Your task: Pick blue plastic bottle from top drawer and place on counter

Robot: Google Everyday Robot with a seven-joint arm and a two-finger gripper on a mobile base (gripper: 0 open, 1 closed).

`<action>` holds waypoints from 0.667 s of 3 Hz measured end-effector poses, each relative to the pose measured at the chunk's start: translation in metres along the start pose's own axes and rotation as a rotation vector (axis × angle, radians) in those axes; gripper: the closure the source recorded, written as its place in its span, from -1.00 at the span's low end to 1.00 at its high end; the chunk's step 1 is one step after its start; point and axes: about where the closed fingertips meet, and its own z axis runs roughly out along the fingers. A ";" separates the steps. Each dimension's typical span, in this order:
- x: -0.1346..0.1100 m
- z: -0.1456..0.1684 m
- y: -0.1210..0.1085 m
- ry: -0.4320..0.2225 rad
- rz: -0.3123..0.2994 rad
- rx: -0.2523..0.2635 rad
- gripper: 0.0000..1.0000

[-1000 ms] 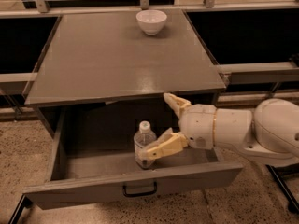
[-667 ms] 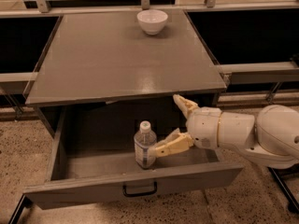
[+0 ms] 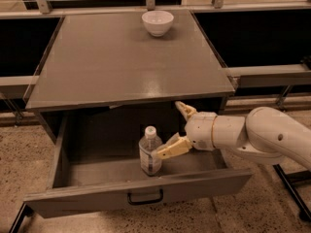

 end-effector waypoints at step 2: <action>0.019 0.046 0.015 0.029 -0.063 -0.115 -1.00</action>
Offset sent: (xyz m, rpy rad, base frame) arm 0.0051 0.0610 -0.0625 -0.0181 0.0260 0.2005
